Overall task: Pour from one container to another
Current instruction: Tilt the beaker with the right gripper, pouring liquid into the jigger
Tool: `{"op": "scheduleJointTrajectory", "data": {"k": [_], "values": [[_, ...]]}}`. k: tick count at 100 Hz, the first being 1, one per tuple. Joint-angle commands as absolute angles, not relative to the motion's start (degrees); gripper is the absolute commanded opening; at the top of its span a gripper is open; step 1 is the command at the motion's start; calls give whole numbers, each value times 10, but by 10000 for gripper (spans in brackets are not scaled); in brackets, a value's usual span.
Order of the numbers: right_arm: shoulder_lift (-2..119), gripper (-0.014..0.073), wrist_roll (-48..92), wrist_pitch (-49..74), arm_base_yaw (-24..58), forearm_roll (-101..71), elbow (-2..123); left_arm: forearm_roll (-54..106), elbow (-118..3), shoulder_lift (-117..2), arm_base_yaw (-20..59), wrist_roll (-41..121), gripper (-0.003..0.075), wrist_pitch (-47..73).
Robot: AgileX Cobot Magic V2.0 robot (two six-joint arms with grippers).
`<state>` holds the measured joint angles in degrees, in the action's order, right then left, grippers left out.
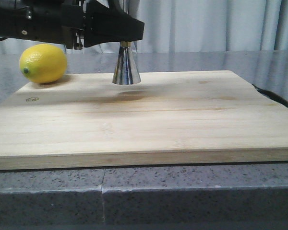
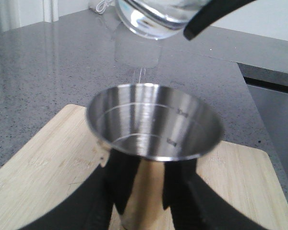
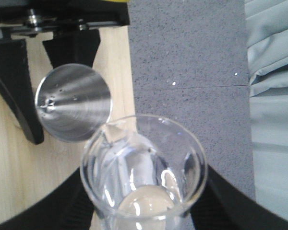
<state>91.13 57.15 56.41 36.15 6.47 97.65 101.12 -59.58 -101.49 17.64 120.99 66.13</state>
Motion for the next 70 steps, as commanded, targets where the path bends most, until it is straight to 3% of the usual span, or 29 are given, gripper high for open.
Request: {"op": "scheduleJointTrajectory", "data": {"k": [1, 70], "values": [[889, 298, 585, 515, 363, 75, 995, 1059, -612, -993, 182, 1206, 231, 720], [889, 298, 660, 491, 363, 75, 995, 1059, -612, -993, 182, 1206, 231, 720]]}}
